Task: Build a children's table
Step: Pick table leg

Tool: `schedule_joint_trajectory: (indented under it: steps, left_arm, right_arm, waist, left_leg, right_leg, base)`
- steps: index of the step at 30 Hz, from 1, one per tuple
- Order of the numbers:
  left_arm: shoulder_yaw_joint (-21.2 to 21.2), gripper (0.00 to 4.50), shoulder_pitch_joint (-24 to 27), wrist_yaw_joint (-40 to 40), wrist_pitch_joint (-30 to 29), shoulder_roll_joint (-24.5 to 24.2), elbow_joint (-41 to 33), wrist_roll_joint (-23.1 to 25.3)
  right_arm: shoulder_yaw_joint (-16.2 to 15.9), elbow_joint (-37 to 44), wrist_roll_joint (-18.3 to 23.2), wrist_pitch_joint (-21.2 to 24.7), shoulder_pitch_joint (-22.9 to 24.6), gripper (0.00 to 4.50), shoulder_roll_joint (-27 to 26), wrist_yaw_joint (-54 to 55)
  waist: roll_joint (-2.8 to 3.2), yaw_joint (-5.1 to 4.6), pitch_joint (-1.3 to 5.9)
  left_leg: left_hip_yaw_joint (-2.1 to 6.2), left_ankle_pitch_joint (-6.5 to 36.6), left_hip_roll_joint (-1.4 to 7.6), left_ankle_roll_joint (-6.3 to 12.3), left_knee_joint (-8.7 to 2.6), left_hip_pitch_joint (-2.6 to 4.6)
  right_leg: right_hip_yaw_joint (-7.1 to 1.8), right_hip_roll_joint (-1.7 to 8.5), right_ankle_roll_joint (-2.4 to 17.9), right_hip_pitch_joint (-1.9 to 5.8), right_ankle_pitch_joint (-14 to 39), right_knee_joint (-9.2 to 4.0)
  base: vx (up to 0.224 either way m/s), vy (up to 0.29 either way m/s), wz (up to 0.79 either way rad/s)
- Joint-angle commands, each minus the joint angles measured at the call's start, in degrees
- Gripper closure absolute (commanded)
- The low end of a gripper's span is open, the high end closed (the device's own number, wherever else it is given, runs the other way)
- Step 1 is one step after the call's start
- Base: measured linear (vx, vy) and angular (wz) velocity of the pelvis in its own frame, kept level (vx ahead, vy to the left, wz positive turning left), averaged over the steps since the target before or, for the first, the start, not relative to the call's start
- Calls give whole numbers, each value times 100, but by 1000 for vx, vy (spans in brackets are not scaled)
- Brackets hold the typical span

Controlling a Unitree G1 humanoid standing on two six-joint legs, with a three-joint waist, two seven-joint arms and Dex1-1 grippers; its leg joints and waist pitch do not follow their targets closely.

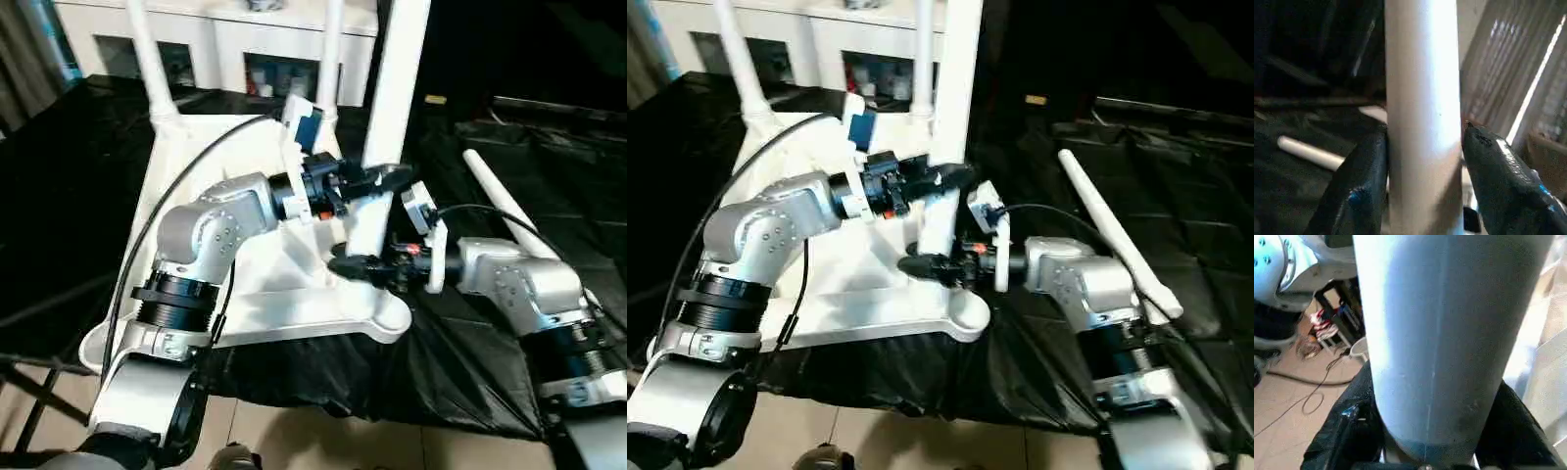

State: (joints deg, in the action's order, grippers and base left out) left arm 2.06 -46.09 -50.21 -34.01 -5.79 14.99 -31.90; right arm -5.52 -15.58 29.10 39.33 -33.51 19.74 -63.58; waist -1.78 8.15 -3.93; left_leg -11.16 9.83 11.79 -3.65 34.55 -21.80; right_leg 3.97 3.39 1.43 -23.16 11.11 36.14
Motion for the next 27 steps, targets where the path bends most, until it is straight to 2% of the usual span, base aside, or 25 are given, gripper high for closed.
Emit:
schedule_joint_trajectory:
  steps: [1, 2, 4, 6, 7, 8, 10, 11, 12, 13, 14, 15, 16, 18, 19, 20, 22, 23, 24, 25, 27]
  left_arm:
    - [219, 163, -97, 69, 381, 58, -103, -134]
    - [219, 163, -97, 69, 381, 58, -103, -134]
    - [394, 163, 13, 2, 579, -92, -220, -173]
    - [401, 163, 65, -79, 608, -182, -272, -168]
    - [297, 163, 167, -249, 616, -317, -351, -103]
    - [-69, 163, 400, -608, 684, -652, -476, 184]
    - [-581, 163, 684, -955, 771, -1047, -593, 612]
    - [-581, 163, 684, -955, 771, -1047, -593, 612]
    - [-962, 163, 850, -1067, 881, -1276, -579, 955]
    - [-1338, 163, 1053, -1182, 984, -1461, -575, 1268]
    - [-1338, 163, 1053, -1182, 984, -1461, -575, 1268]
    - [-1667, 163, 1252, -1258, 1034, -1600, -588, 1503]
    - [-1805, 163, 1339, -1290, 1051, -1656, -596, 1596]
    - [-2004, 163, 1488, -1273, 1022, -1701, -622, 1704]
    - [-2004, 163, 1488, -1273, 1022, -1701, -622, 1704]
    - [-2130, 163, 1573, -1219, 922, -1735, -656, 1752]
    - [-2130, 198, 1573, -1219, 922, -1735, -656, 1752]
    - [-2259, 201, 1655, -1203, 822, -1771, -695, 1798]
    - [-2282, 211, 1678, -1199, 797, -1778, -708, 1815]
    - [-2282, 211, 1678, -1199, 797, -1778, -708, 1815]
    - [-2467, 243, 1839, -1159, 689, -1861, -771, 2012]
  right_arm:
    - [272, 97, 15, -127, 103, 259, -22, 319]
    - [272, 97, 15, -127, 103, 259, -22, 319]
    - [566, 180, -114, -417, 221, 259, -159, 974]
    - [664, 187, -187, -537, 260, 259, -208, 1237]
    - [728, 213, -272, -655, 318, 260, -231, 1419]
    - [863, 286, -374, -861, 439, 260, -297, 1715]
    - [1022, 434, -434, -1084, 607, 260, -381, 1981]
    - [1022, 434, -434, -1084, 607, 260, -381, 1981]
    - [1079, 595, -500, -1220, 739, 260, -433, 2132]
    - [1108, 823, -576, -1332, 916, 260, -477, 2268]
    - [1108, 823, -576, -1332, 916, 260, -477, 2268]
    - [1142, 1063, -632, -1375, 1105, 260, -518, 2427]
    - [1156, 1169, -653, -1387, 1189, 260, -535, 2500]
    - [1215, 1384, -601, -1350, 1355, 260, -593, 2625]
    - [1215, 1384, -601, -1350, 1355, 260, -593, 2625]
    - [1211, 1542, -572, -1346, 1485, 260, -622, 2725]
    - [1211, 1542, -572, -1346, 1485, 260, -622, 2725]
    - [1156, 1680, -583, -1337, 1610, 260, -623, 2772]
    - [1138, 1710, -594, -1339, 1639, 260, -622, 2782]
    - [1138, 1710, -594, -1339, 1639, 260, -622, 2782]
    - [1009, 1897, -671, -1343, 1821, 260, -612, 2843]
  waist:
    - [23, 0, 496]
    - [19, 0, 501]
    - [48, 3, 504]
    - [44, -10, 505]
    - [66, -19, 504]
    - [65, -7, 498]
    - [59, -48, 485]
    - [61, -56, 488]
    - [97, -22, 497]
    - [105, -43, 474]
    - [105, -43, 474]
    - [120, -45, 472]
    - [113, -57, 464]
    - [141, -71, 459]
    - [138, -64, 459]
    - [122, -77, 449]
    - [132, -85, 436]
    - [174, -87, 438]
    - [145, -101, 427]
    - [145, -101, 427]
    - [138, -154, 429]
  left_leg:
    - [105, 534, 162, 95, -317, 93]
    - [105, 543, 161, 76, -315, 102]
    - [112, 547, 162, 22, -324, 107]
    - [109, 560, 162, -18, -330, 116]
    - [102, 574, 150, -32, -328, 121]
    - [123, 536, 171, -37, -344, 120]
    - [105, 605, 162, -53, -366, 140]
    - [94, 592, 153, -57, -367, 133]
    - [105, 619, 164, -78, -368, 160]
    - [107, 750, 173, -114, -389, 164]
    - [107, 750, 173, -114, -389, 164]
    - [118, 908, 191, -179, -413, 167]
    - [110, 921, 184, -185, -417, 162]
    - [113, 1034, 175, -245, -424, 163]
    - [104, 1090, 176, -243, -421, 178]
    - [106, 1131, 169, -253, -424, 163]
    - [117, 1287, 161, -265, -434, 177]
    - [119, 1310, 160, -277, -428, 185]
    - [120, 1327, 164, -275, -439, 176]
    - [120, 1327, 164, -275, -439, 176]
    - [123, 1326, 156, -243, -442, 168]
  right_leg:
    - [-286, 482, 1209, 372, 307, -388]
    - [-282, 481, 1212, 370, 315, -382]
    - [-283, 486, 1180, 360, 330, -385]
    - [-279, 475, 1159, 355, 310, -374]
    - [-281, 459, 1149, 356, 329, -367]
    - [-284, 489, 1098, 345, 372, -378]
    - [-298, 454, 899, 322, 555, -376]
    - [-304, 449, 887, 333, 564, -382]
    - [-302, 461, 855, 307, 630, -404]
    - [-302, 460, 831, 297, 790, -416]
    - [-302, 460, 831, 297, 790, -416]
    - [-309, 469, 743, 299, 942, -431]
    - [-312, 458, 731, 295, 937, -432]
    - [-317, 467, 741, 295, 1067, -447]
    - [-320, 469, 740, 281, 1119, -469]
    - [-320, 471, 750, 289, 1176, -468]
    - [-313, 472, 709, 285, 1500, -509]
    - [-316, 469, 719, 272, 1515, -509]
    - [-318, 459, 714, 277, 1477, -510]
    - [-318, 459, 714, 277, 1477, -510]
    - [-320, 456, 703, 292, 1533, -521]
  base:
    - [0, 0, 0]
    - [0, 0, 0]
    - [0, 0, 0]
    - [0, 0, 0]
    - [0, 0, 0]
    - [0, 0, 0]
    - [0, 0, 0]
    - [0, 0, 0]
    - [0, 0, 0]
    - [0, 0, 0]
    - [0, 0, 0]
    - [0, 0, 0]
    - [0, 0, 0]
    - [0, 0, 0]
    - [0, 0, 0]
    - [0, 0, 0]
    - [0, 0, 0]
    - [0, 0, 0]
    - [0, 0, 0]
    - [0, 0, 0]
    - [0, 0, 0]
